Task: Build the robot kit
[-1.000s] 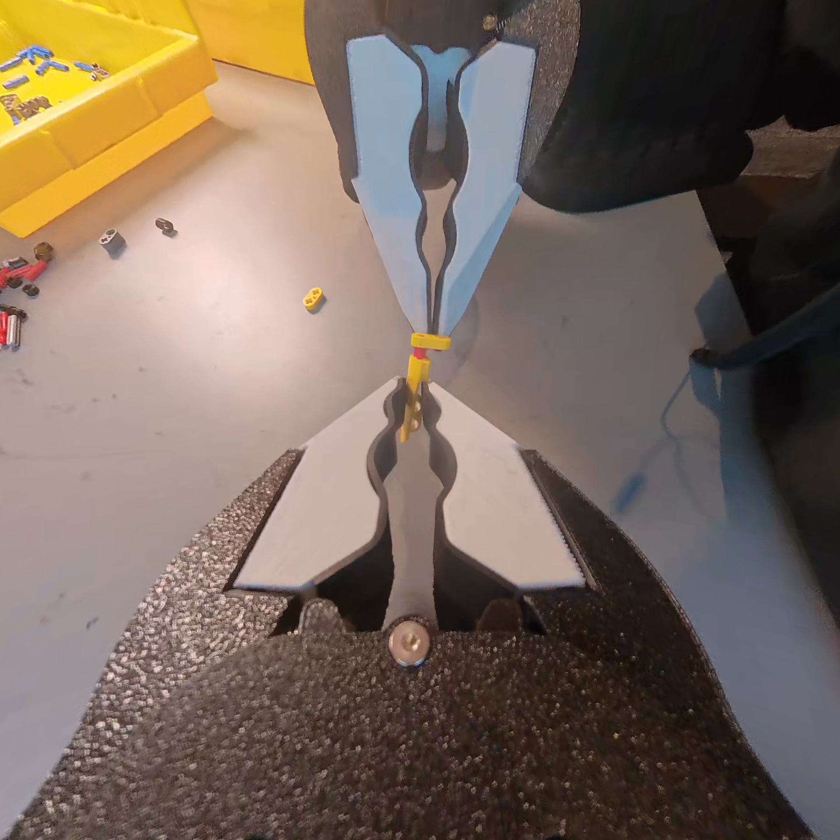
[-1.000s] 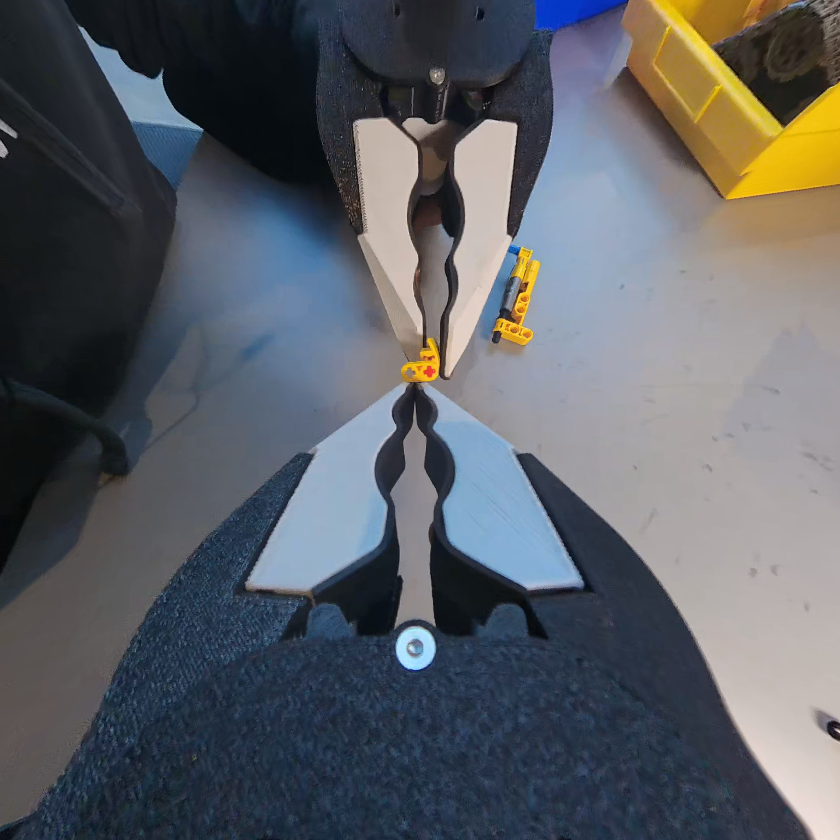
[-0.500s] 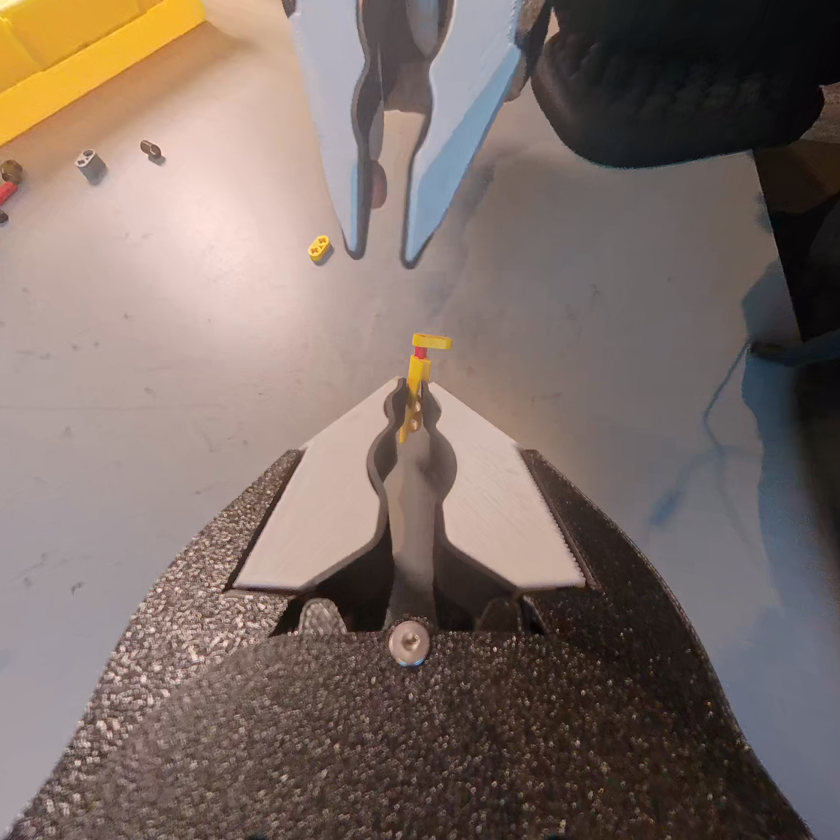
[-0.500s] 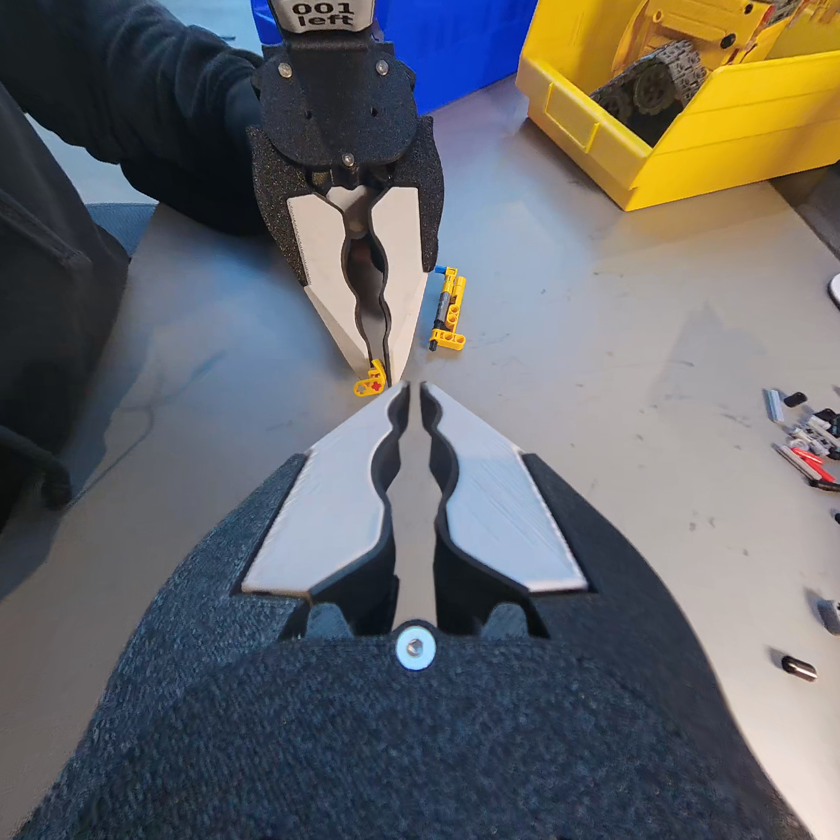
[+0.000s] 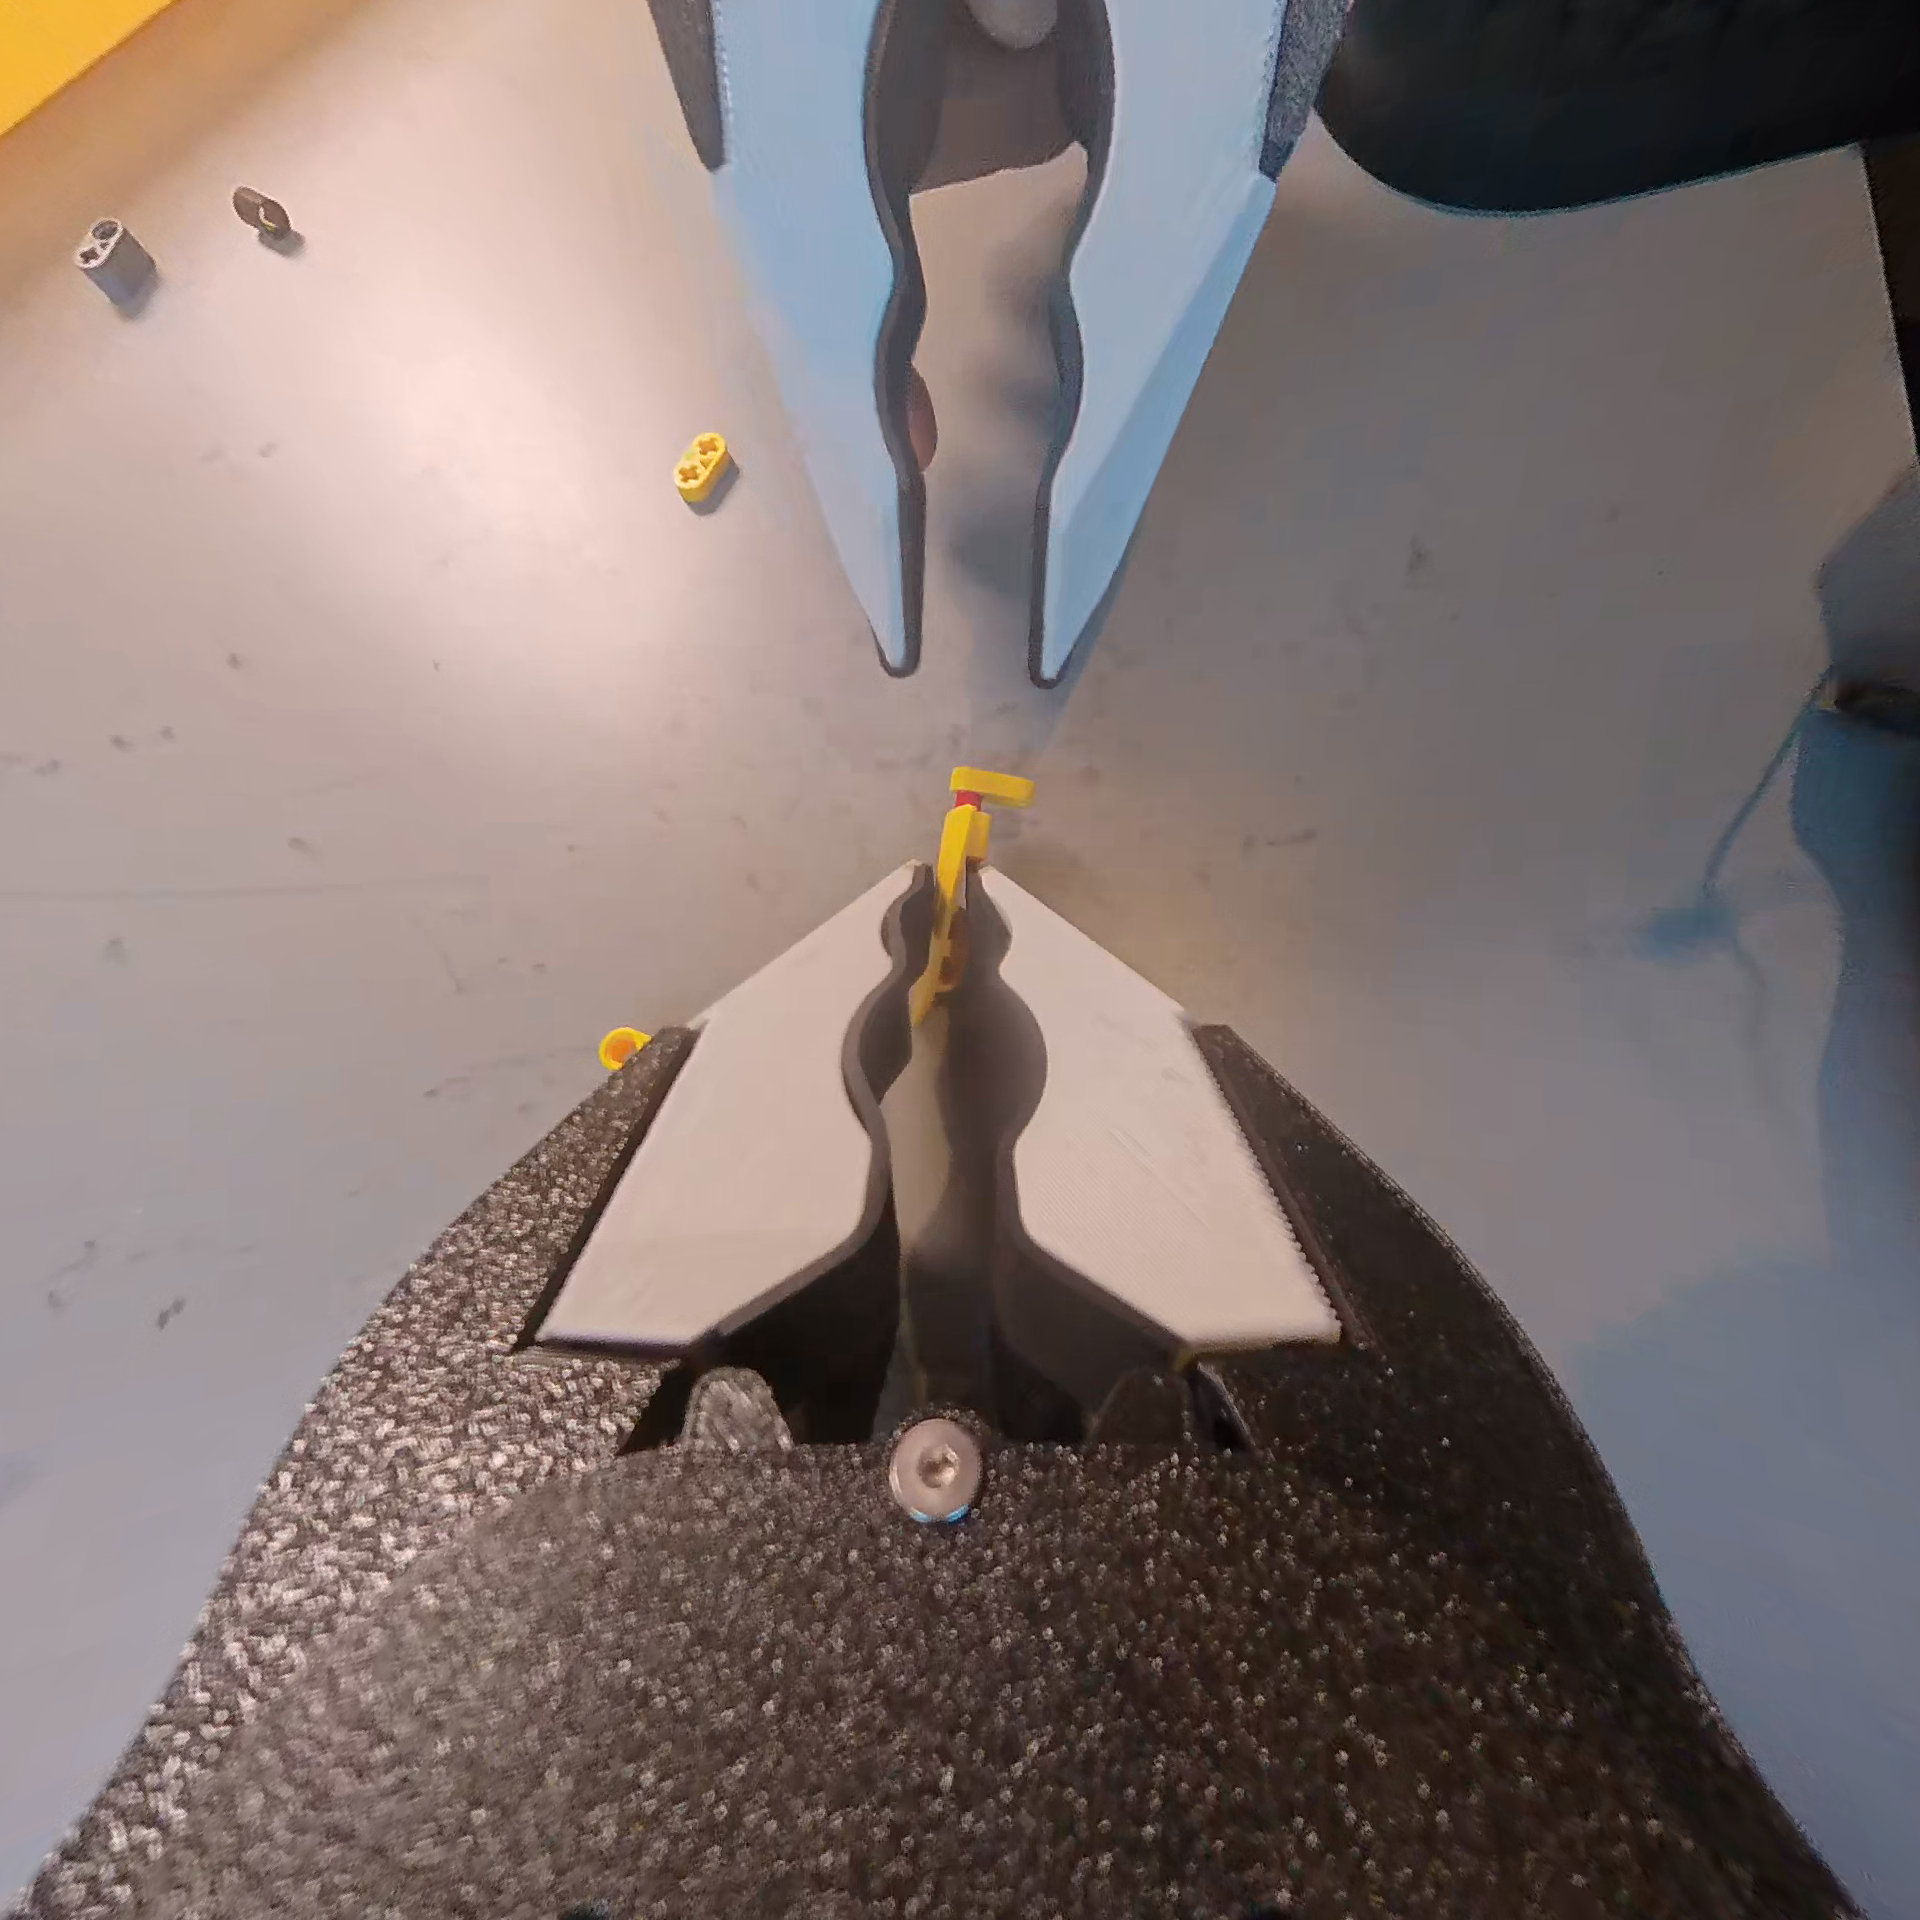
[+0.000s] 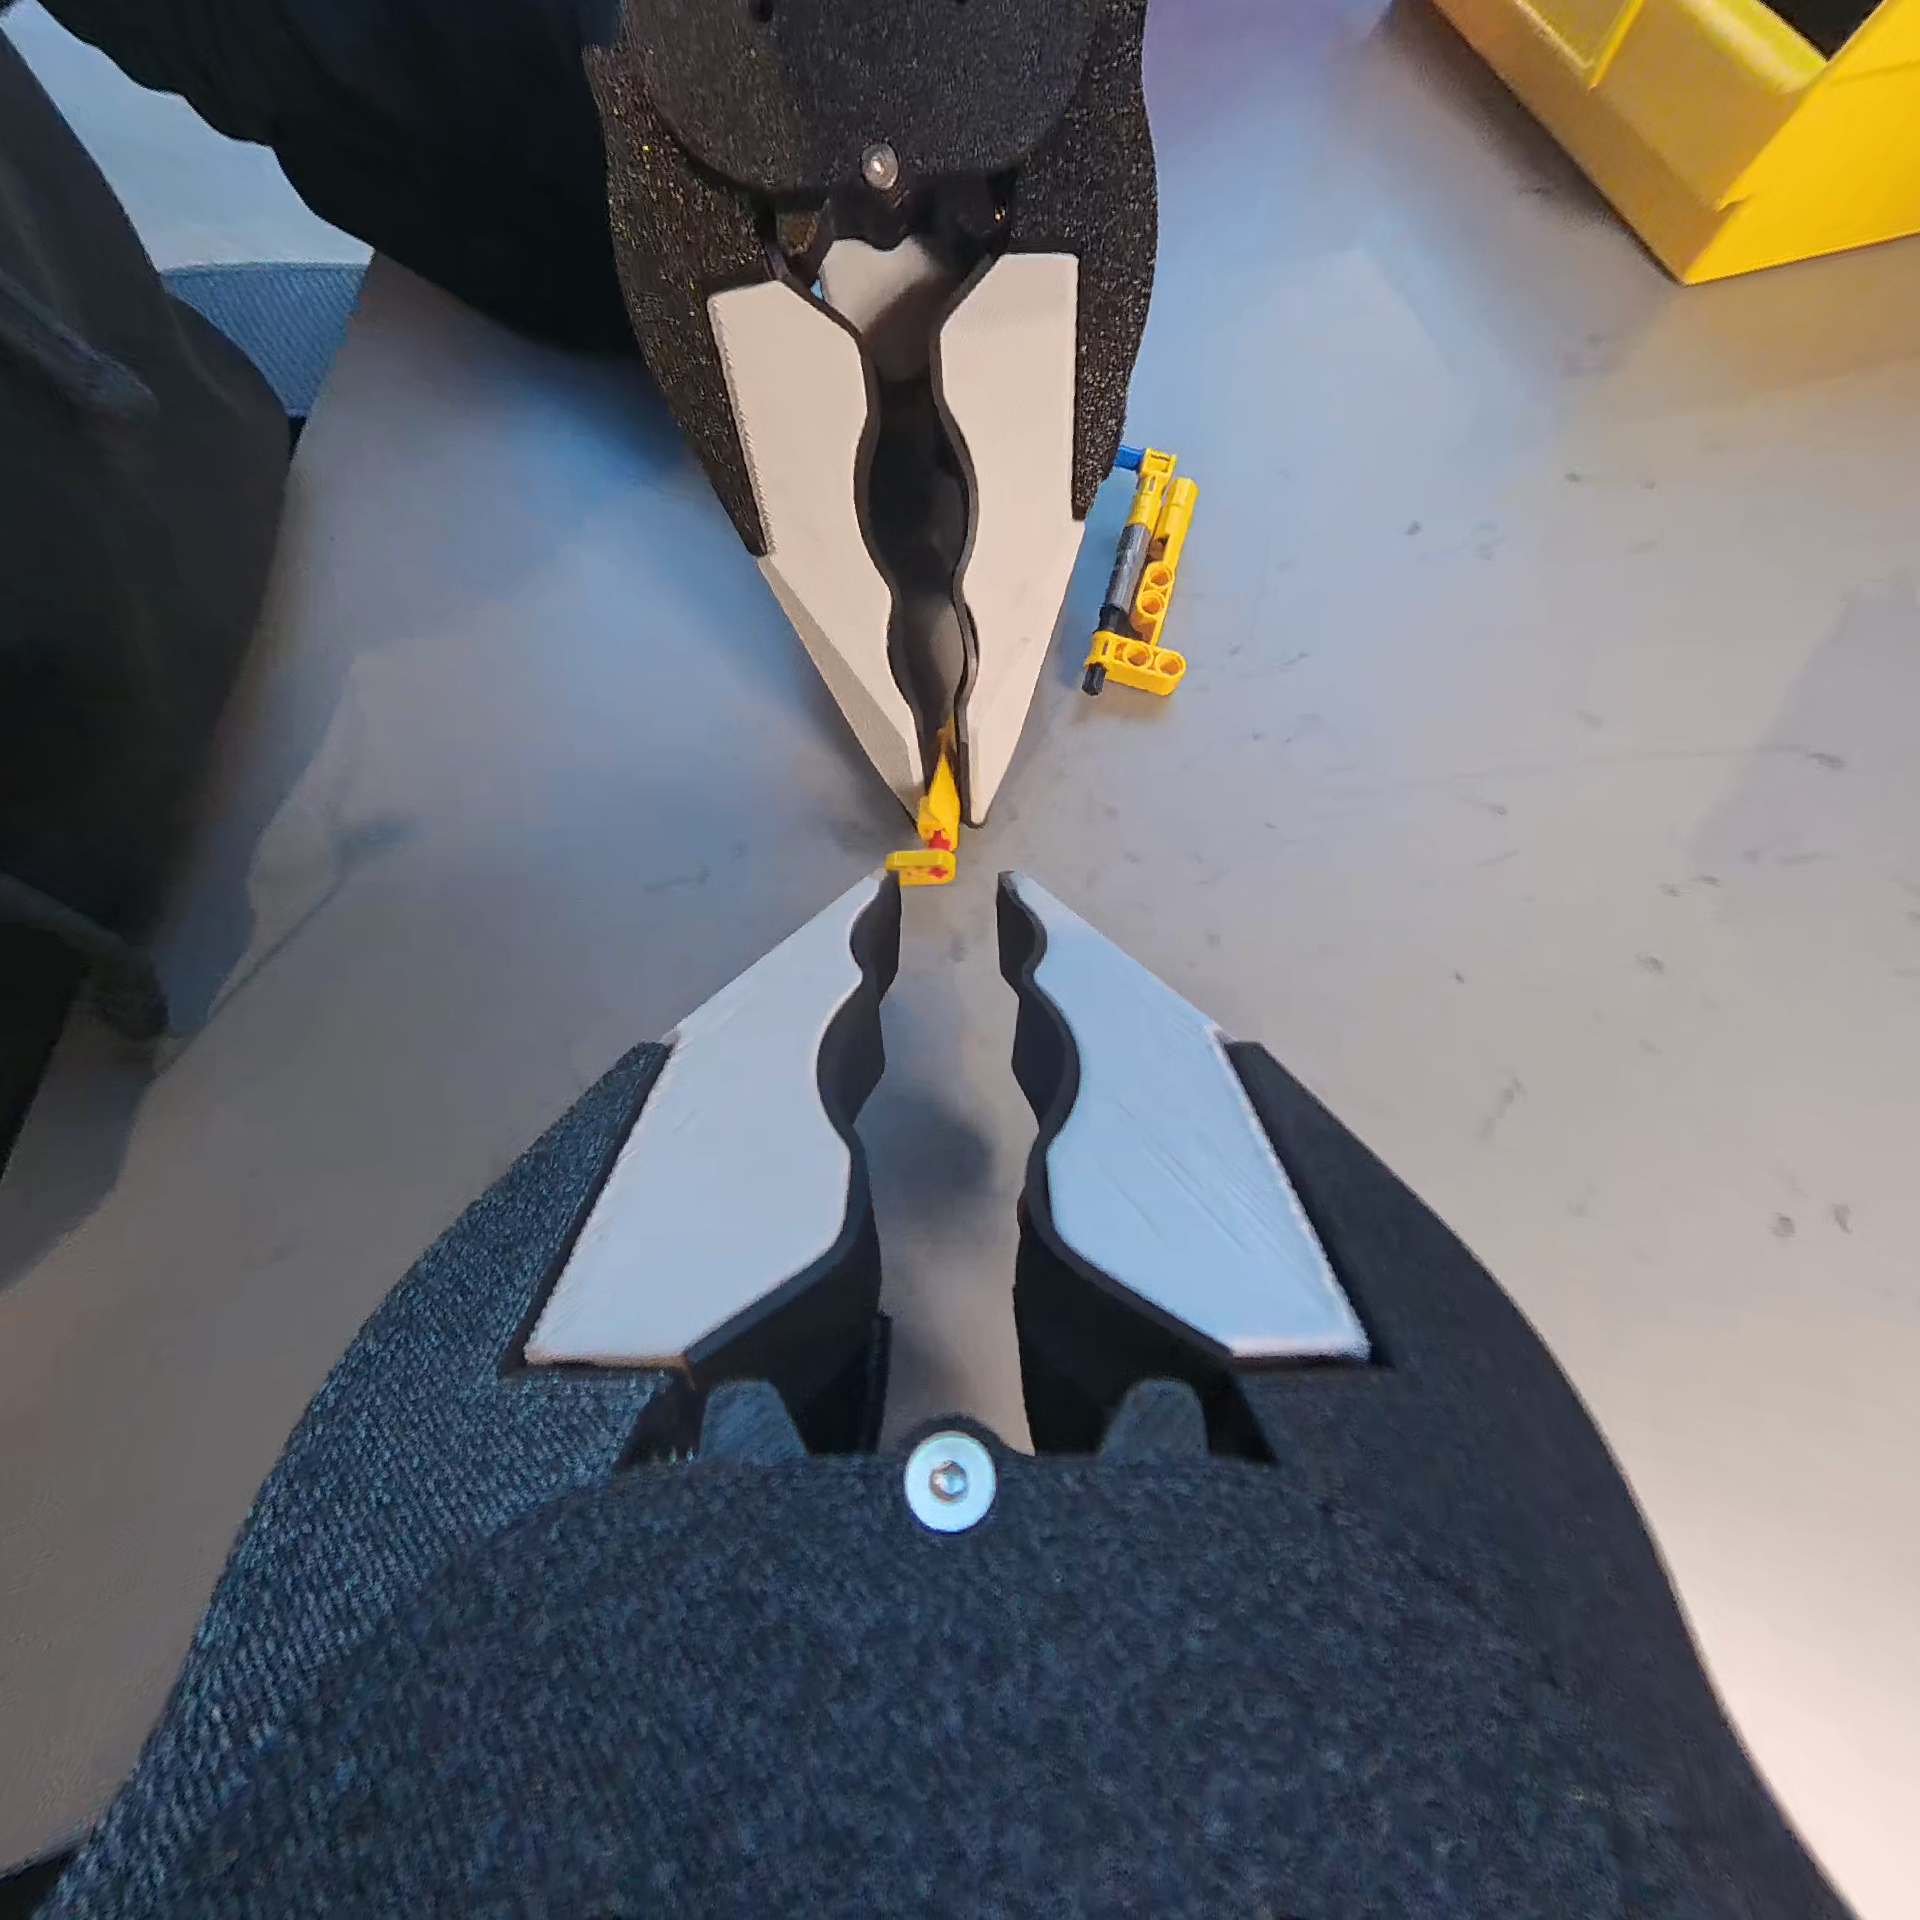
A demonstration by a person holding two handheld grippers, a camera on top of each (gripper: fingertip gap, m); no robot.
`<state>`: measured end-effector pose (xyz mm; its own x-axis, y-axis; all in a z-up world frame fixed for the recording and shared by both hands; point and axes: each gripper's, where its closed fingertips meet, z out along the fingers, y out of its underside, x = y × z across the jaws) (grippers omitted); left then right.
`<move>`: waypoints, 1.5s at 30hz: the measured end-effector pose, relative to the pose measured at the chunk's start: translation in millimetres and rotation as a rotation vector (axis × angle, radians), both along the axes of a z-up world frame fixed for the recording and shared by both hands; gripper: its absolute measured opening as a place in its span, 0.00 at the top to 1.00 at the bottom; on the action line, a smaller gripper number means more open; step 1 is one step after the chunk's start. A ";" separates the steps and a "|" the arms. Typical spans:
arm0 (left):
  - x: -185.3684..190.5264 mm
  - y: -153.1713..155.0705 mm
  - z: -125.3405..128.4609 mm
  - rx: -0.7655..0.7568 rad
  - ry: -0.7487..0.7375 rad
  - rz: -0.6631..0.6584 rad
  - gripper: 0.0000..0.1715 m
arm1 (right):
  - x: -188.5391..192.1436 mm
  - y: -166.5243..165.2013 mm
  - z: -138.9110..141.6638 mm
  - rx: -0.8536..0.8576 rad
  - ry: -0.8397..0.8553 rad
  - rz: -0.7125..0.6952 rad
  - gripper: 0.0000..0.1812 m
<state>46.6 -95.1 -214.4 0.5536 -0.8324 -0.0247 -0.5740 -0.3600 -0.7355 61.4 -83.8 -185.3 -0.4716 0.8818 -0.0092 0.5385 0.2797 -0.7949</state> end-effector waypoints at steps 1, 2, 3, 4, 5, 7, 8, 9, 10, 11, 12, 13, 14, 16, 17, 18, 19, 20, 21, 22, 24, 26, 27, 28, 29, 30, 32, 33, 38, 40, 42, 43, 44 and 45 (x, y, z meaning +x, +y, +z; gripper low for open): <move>0.0 0.0 0.0 -0.003 -0.002 0.000 0.97 | 0.1 -2.6 -1.3 0.001 -0.008 0.009 0.90; -0.1 0.1 0.0 -0.006 -0.004 0.001 0.97 | -0.2 -4.3 -3.2 0.016 -0.012 0.015 0.90; -0.3 0.3 0.1 -0.007 -0.005 0.002 0.97 | -0.6 -6.2 -5.5 0.033 -0.017 0.020 0.90; -0.3 0.4 0.1 -0.002 -0.002 0.003 0.97 | -1.5 -7.6 -7.9 0.050 -0.023 0.022 0.90; -0.3 0.6 0.2 0.009 0.004 0.000 0.97 | -3.3 -8.8 -9.6 0.065 -0.021 0.022 0.90; -0.3 0.7 0.9 0.023 0.010 -0.004 0.98 | -5.8 -11.0 -13.4 0.080 -0.027 0.020 0.90; -0.2 0.8 1.8 0.023 0.003 -0.004 0.98 | -7.1 -11.2 -14.2 0.086 -0.023 0.019 0.91; -0.4 1.2 3.0 0.020 -0.008 -0.001 0.98 | -7.4 -11.8 -14.6 0.086 -0.022 0.020 0.91; -1.0 1.6 4.2 0.013 -0.020 0.004 0.98 | -7.6 -11.9 -14.0 0.082 -0.020 0.019 0.92; -1.5 2.0 4.6 0.005 -0.028 0.008 0.98 | -7.7 -11.2 -13.4 0.079 -0.018 0.015 0.92; -2.4 2.5 3.6 -0.003 -0.027 0.014 0.98 | -7.4 -10.0 -14.2 0.084 -0.023 0.011 0.92; -3.5 3.0 1.8 -0.008 -0.017 0.021 0.98 | -7.1 -9.2 -15.4 0.091 -0.026 0.009 0.92; -3.9 3.2 0.9 -0.010 -0.012 0.024 0.98 | -7.2 -9.7 -15.6 0.091 -0.023 0.009 0.92; -3.8 3.4 1.0 -0.020 -0.020 0.027 0.98 | -7.9 -9.9 -15.5 0.089 -0.022 0.004 0.92; -3.9 3.4 1.1 -0.026 -0.024 0.029 0.98 | -8.6 -8.4 -16.0 0.100 -0.021 -0.003 0.92; -3.8 3.4 1.0 -0.029 -0.026 0.030 0.98 | -9.3 -7.5 -16.5 0.110 -0.020 -0.009 0.92; -3.7 3.4 0.9 -0.031 -0.026 0.030 0.98 | -9.5 -8.4 -16.6 0.112 -0.019 -0.006 0.92; -3.8 3.5 0.7 -0.032 -0.026 0.031 0.98 | -9.9 -8.6 -16.8 0.116 -0.017 -0.007 0.92; -3.7 3.5 0.6 -0.035 -0.027 0.033 0.98 | -10.3 -7.9 -17.3 0.125 -0.017 -0.010 0.92; -3.6 3.6 0.5 -0.039 -0.028 0.035 0.98 | -10.5 -7.4 -17.7 0.132 -0.017 -0.011 0.92; -3.7 3.4 0.3 -0.045 -0.031 0.037 0.98 | -10.7 -7.3 -18.3 0.141 -0.019 -0.010 0.93; -3.8 3.1 0.1 -0.052 -0.034 0.040 0.97 | -11.1 -7.3 -18.7 0.150 -0.018 -0.008 0.93; -3.7 2.9 0.1 -0.053 -0.035 0.040 0.97 | -11.3 -7.3 -18.8 0.153 -0.016 -0.007 0.93; -3.6 2.6 0.2 -0.053 -0.035 0.038 0.97 | -11.6 -7.3 -18.9 0.157 -0.012 -0.005 0.93; -3.5 2.4 0.2 -0.052 -0.034 0.037 0.97 | -11.8 -7.4 -18.9 0.159 -0.007 -0.002 0.93; -3.4 2.1 0.1 -0.052 -0.033 0.036 0.98 | -12.0 -7.4 -18.9 0.162 -0.003 -0.001 0.93; -3.1 1.7 0.1 -0.052 -0.033 0.034 0.98 | -12.5 -7.5 -19.0 0.170 0.006 0.003 0.93; -3.1 1.6 0.1 -0.053 -0.033 0.033 0.98 | -12.8 -7.5 -19.2 0.175 0.009 0.006 0.93; -2.8 1.5 0.2 -0.053 -0.033 0.024 0.98 | -13.9 -7.8 -19.5 0.191 0.025 0.023 0.94; -2.7 1.2 0.2 -0.051 -0.032 0.015 0.98 | -17.0 -9.9 -19.5 0.194 0.034 0.029 0.94; -2.8 1.2 0.2 -0.052 -0.032 0.011 0.98 | -17.1 -9.9 -19.8 0.190 0.021 0.045 0.94; -2.7 1.2 0.2 -0.052 -0.032 0.010 0.98 | -17.1 -9.9 -19.7 0.183 0.019 0.049 0.94; -2.8 1.1 0.2 -0.052 -0.032 0.009 0.97 | -17.2 -9.9 -19.7 0.183 0.020 0.050 0.94; -2.7 1.1 0.2 -0.053 -0.033 0.007 0.98 | -17.1 -9.9 -19.8 0.183 0.019 0.049 0.93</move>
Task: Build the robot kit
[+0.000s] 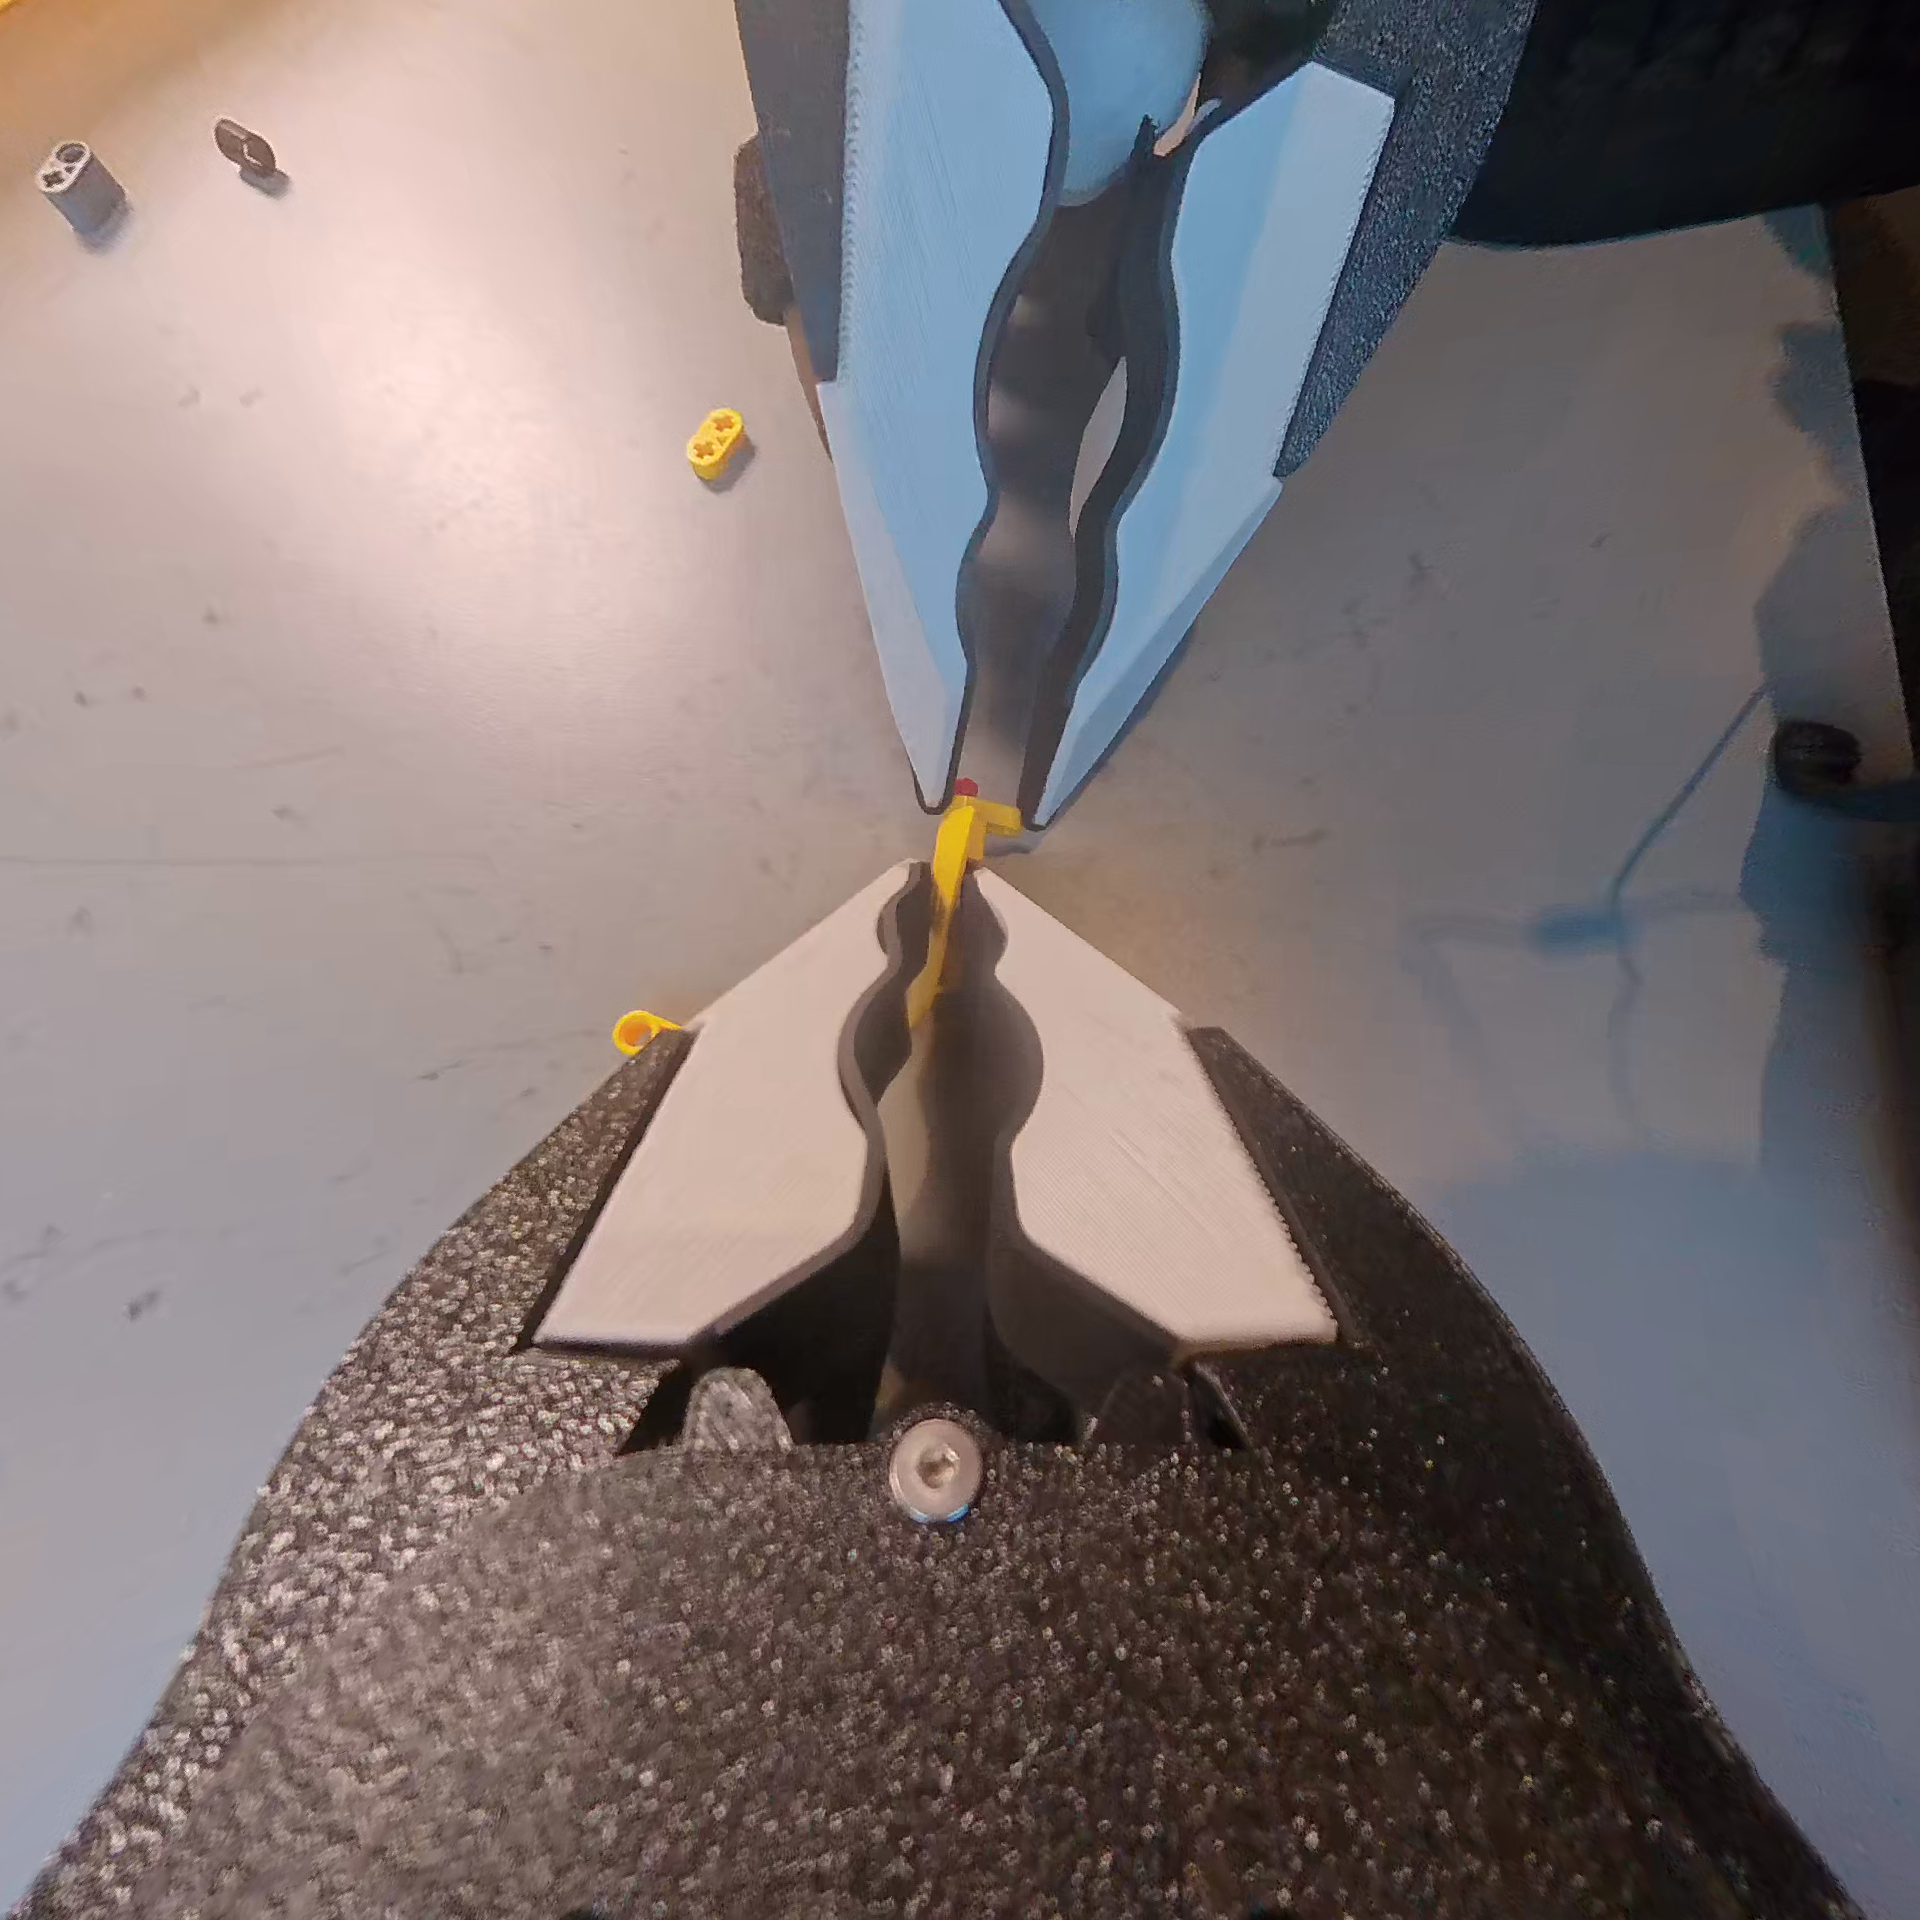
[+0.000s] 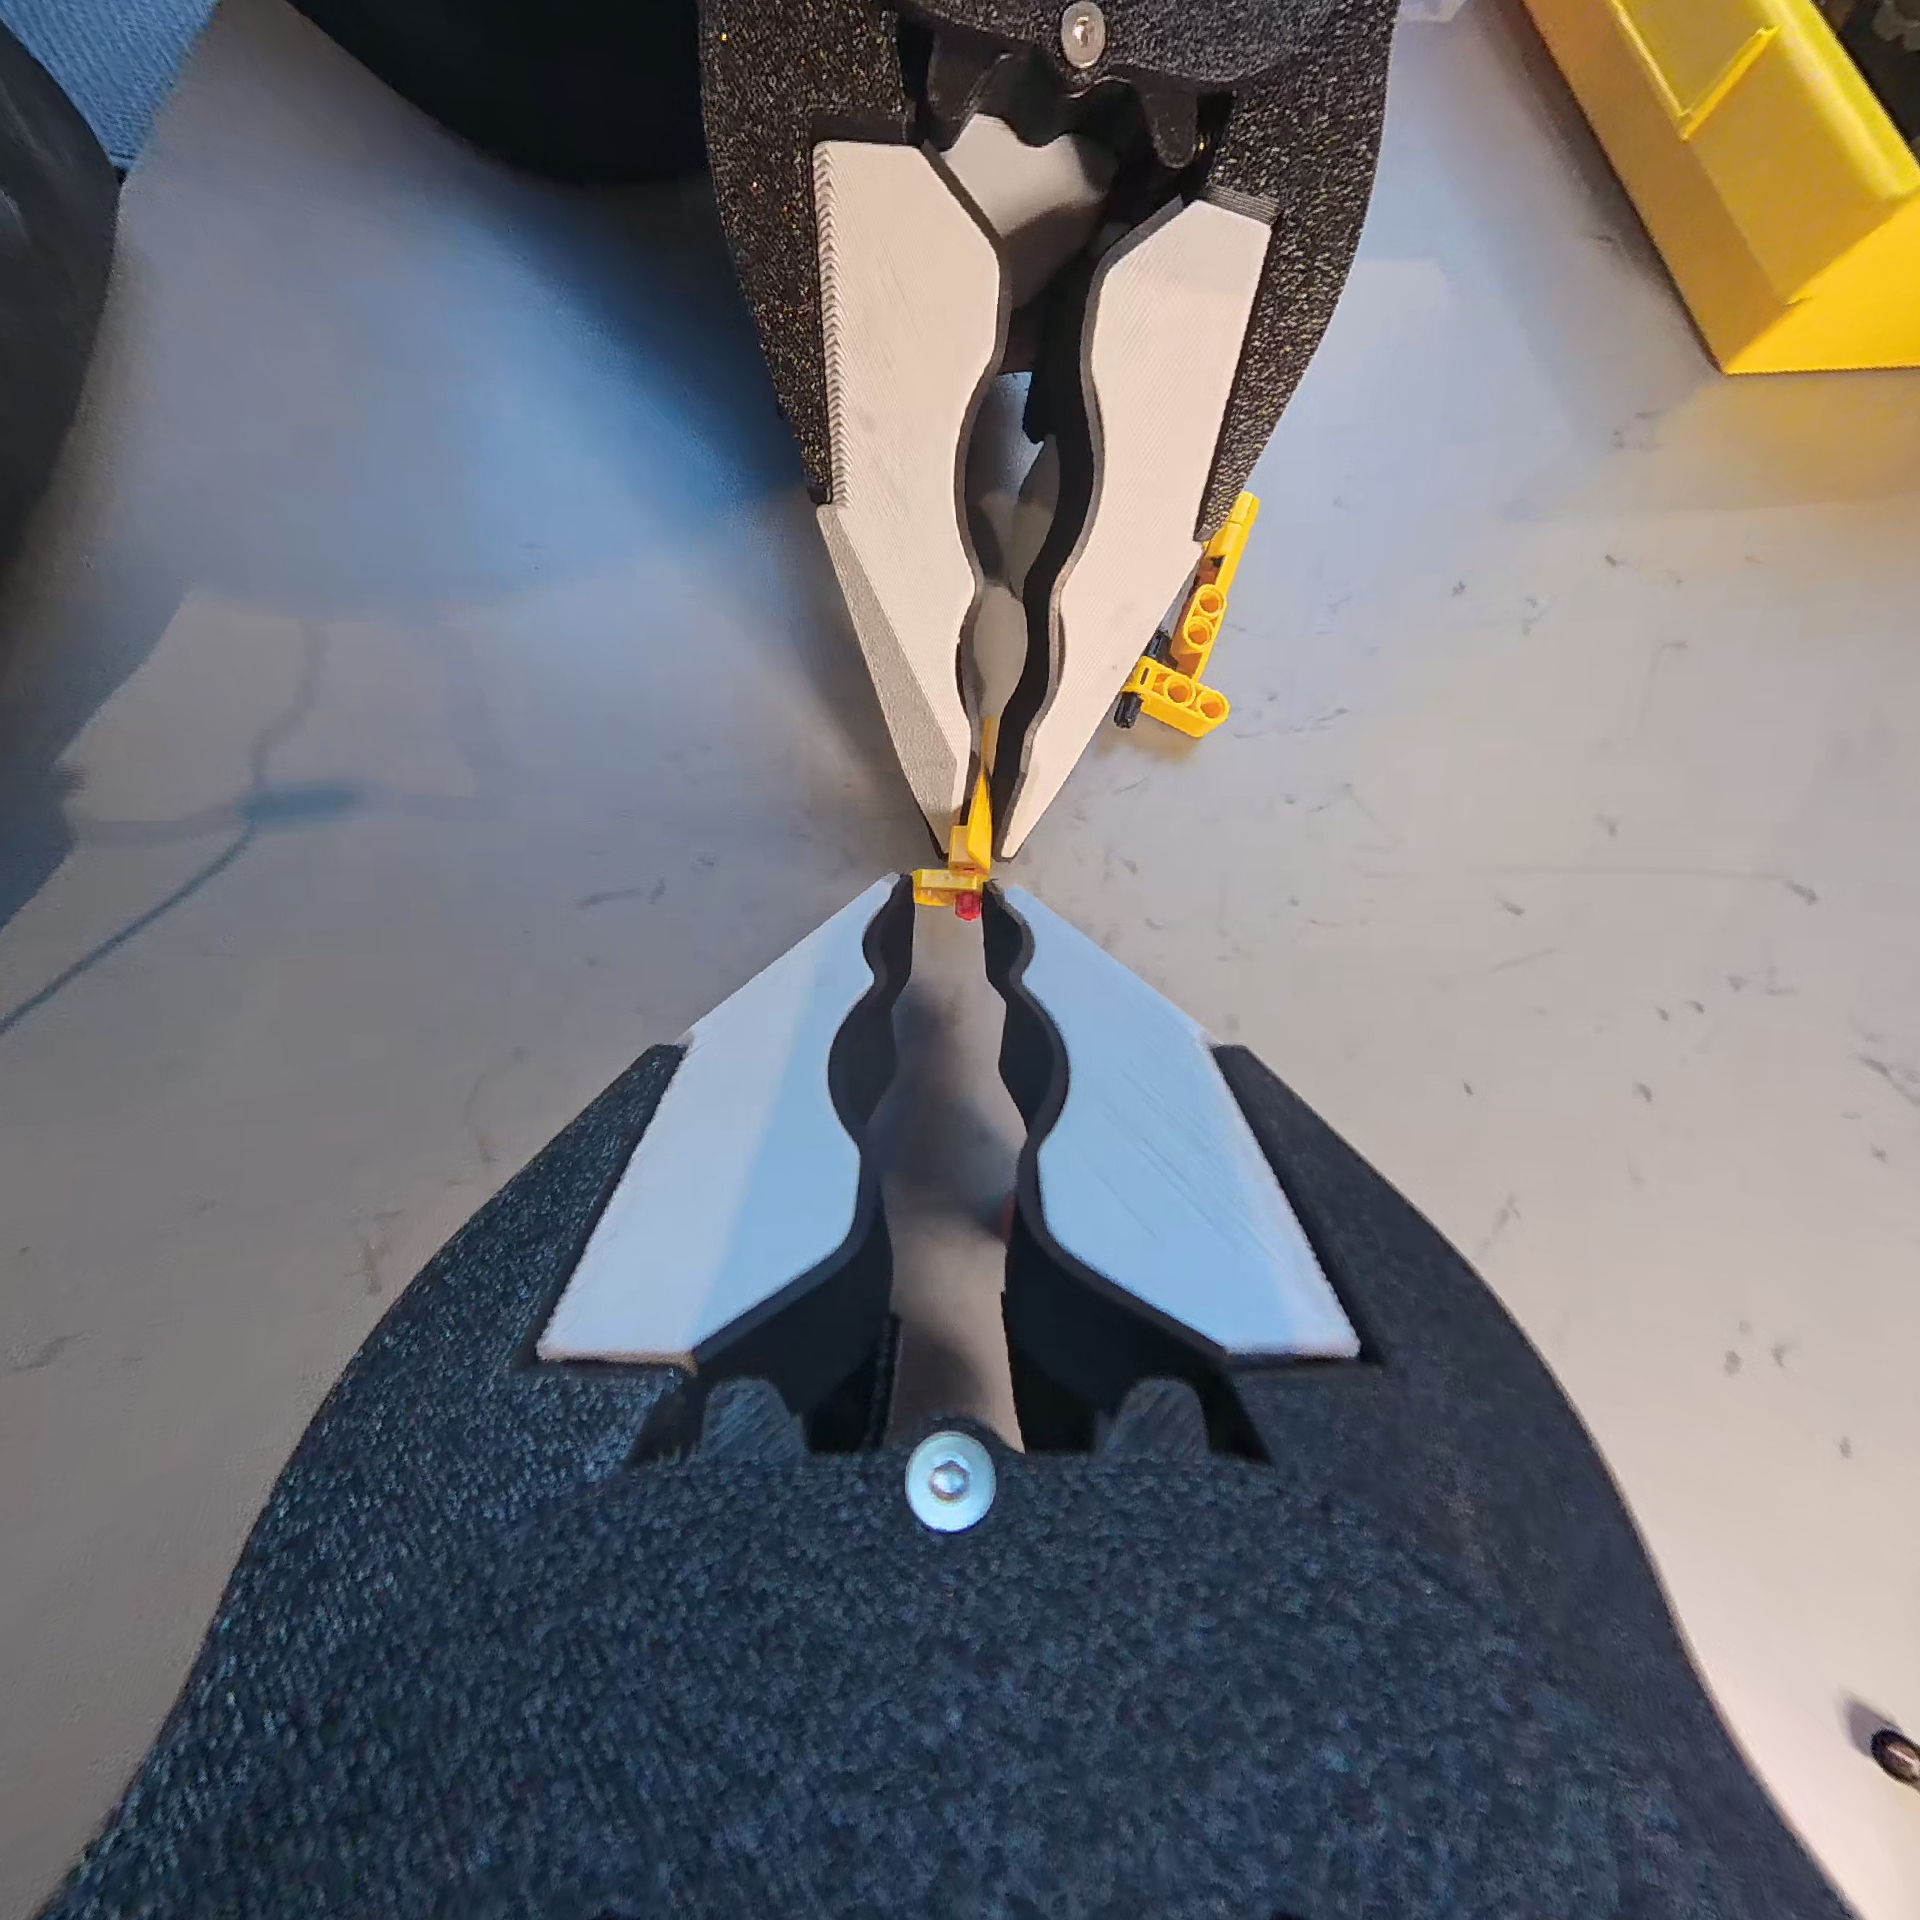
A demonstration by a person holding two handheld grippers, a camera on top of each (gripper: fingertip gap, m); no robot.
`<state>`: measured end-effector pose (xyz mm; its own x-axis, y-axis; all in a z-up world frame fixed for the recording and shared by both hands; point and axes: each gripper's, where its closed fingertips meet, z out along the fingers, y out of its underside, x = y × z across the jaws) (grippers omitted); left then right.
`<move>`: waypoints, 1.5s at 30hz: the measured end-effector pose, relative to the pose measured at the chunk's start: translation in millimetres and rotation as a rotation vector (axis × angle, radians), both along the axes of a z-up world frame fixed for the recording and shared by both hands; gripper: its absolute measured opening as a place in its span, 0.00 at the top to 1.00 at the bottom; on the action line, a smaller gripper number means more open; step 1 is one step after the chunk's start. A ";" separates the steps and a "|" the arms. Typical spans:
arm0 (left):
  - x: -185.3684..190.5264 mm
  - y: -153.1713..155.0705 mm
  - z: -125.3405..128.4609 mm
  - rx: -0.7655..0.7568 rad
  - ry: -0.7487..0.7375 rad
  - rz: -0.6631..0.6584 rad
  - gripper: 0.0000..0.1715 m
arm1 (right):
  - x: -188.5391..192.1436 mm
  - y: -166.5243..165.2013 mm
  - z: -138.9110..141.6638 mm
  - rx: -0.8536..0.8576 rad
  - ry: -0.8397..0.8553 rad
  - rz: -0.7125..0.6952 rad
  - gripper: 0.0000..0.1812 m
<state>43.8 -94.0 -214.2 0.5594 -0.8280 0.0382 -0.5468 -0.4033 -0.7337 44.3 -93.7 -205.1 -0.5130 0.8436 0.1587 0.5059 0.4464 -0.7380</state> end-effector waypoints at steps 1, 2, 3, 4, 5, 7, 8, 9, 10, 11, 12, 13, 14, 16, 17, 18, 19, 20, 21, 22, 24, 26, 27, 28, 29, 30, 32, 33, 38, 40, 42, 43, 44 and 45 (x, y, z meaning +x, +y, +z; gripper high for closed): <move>0.0 0.0 -0.1 -0.003 -0.002 -0.003 0.97 | 0.1 0.0 0.0 0.001 0.000 -0.001 0.93; 0.0 0.1 0.0 -0.007 -0.005 -0.004 0.98 | 0.4 0.0 -0.1 0.001 -0.001 -0.003 0.93; -0.1 0.4 0.0 -0.010 -0.007 -0.004 0.97 | 0.5 0.0 0.0 0.003 -0.002 -0.004 0.93; -0.3 0.8 0.0 -0.008 -0.006 -0.003 0.97 | 0.9 0.1 0.1 0.008 -0.001 -0.003 0.93; -0.3 1.0 0.0 -0.007 -0.006 -0.004 0.97 | 1.5 0.4 0.5 0.011 -0.002 -0.002 0.93; -0.3 1.2 0.1 -0.006 -0.006 -0.004 0.97 | 2.5 0.8 4.1 0.003 0.001 0.003 0.90; -0.5 1.2 0.1 -0.006 -0.006 -0.004 0.97 | 4.6 3.0 8.2 -0.004 0.000 0.003 0.90; -0.5 1.2 0.1 -0.005 -0.005 -0.003 0.97 | 7.0 8.7 14.7 -0.008 0.009 -0.009 0.90; -0.5 1.2 0.1 -0.004 -0.005 -0.002 0.97 | 9.2 17.9 22.6 -0.011 0.028 -0.036 0.90; -0.5 1.1 0.1 -0.003 -0.004 -0.001 0.97 | 12.8 29.1 30.0 -0.018 0.040 -0.071 0.90; -0.3 0.8 0.2 -0.002 -0.004 0.000 0.97 | 18.5 40.5 34.4 -0.027 0.035 -0.105 0.90; -0.1 0.7 0.3 -0.002 -0.003 0.002 0.97 | 25.2 53.6 35.8 -0.020 0.022 -0.144 0.89; 0.1 0.5 0.4 -0.002 -0.003 0.003 0.97 | 31.7 67.3 35.2 0.004 0.013 -0.184 0.90; 0.3 0.6 0.6 -0.002 0.000 0.006 0.97 | 46.8 84.8 25.4 0.021 -0.051 -0.232 0.90; 0.4 0.7 0.6 0.000 0.003 0.007 0.97 | 53.3 91.7 17.9 0.030 -0.088 -0.250 0.90; 0.5 0.6 0.6 0.002 0.006 0.008 0.97 | 57.9 98.1 11.0 0.046 -0.117 -0.268 0.90; 0.5 0.5 0.6 0.003 0.009 0.008 0.97 | 59.5 101.6 6.6 0.048 -0.128 -0.278 0.90; 0.6 0.4 0.6 0.005 0.012 0.009 0.96 | 58.9 100.9 3.9 0.027 -0.136 -0.280 0.90; 0.6 0.3 0.5 0.006 0.016 0.010 0.96 | 56.2 99.4 2.6 0.004 -0.134 -0.280 0.90; 0.5 0.1 0.5 0.008 0.020 0.011 0.96 | 53.8 98.0 0.4 -0.009 -0.140 -0.281 0.91; 0.2 -0.2 0.4 0.011 0.028 0.010 0.96 | 50.4 95.9 -5.4 -0.008 -0.162 -0.277 0.91; -0.8 -0.5 0.6 0.012 0.030 0.011 0.95 | 46.7 92.7 -6.1 -0.026 -0.162 -0.272 0.92; -1.4 -0.8 0.8 0.011 0.029 0.012 0.94 | 45.9 93.2 -6.6 -0.029 -0.169 -0.280 0.92; -2.0 -0.8 1.0 0.009 0.026 0.013 0.94 | 45.4 93.5 -7.0 -0.032 -0.175 -0.285 0.92; -2.5 -0.8 1.5 0.009 0.023 0.014 0.93 | 45.2 93.6 -7.3 -0.036 -0.181 -0.289 0.92; -2.7 -0.9 2.4 0.008 0.019 0.014 0.92 | 44.8 93.4 -7.4 -0.043 -0.188 -0.293 0.92; -3.1 -1.3 6.2 0.007 0.001 0.015 0.91 | 43.5 92.9 -7.5 -0.050 -0.190 -0.301 0.96; -3.4 -1.3 8.9 0.007 -0.014 0.017 0.91 | 42.3 92.7 -7.6 -0.044 -0.186 -0.303 0.96; -5.6 2.8 24.1 0.041 -0.091 0.038 0.91 | 34.1 59.9 0.2 -0.144 -0.166 -0.218 0.96; -1.7 2.4 28.3 0.088 -0.087 0.015 0.91 | 29.7 39.6 5.9 -0.190 -0.159 -0.163 0.96; 3.9 0.3 30.0 0.134 -0.064 -0.014 0.91 | 23.2 24.3 11.7 -0.206 -0.134 -0.124 0.96; 5.9 -0.5 29.4 0.146 -0.052 -0.022 0.92 | 21.1 18.0 13.5 -0.195 -0.121 -0.100 0.96; 7.1 -1.2 27.8 0.148 -0.041 -0.026 0.92 | 20.2 13.2 13.4 -0.168 -0.114 -0.077 0.96; 7.1 -1.9 24.9 0.139 -0.029 -0.028 0.92 | 19.8 13.0 10.2 -0.123 -0.120 -0.075 0.96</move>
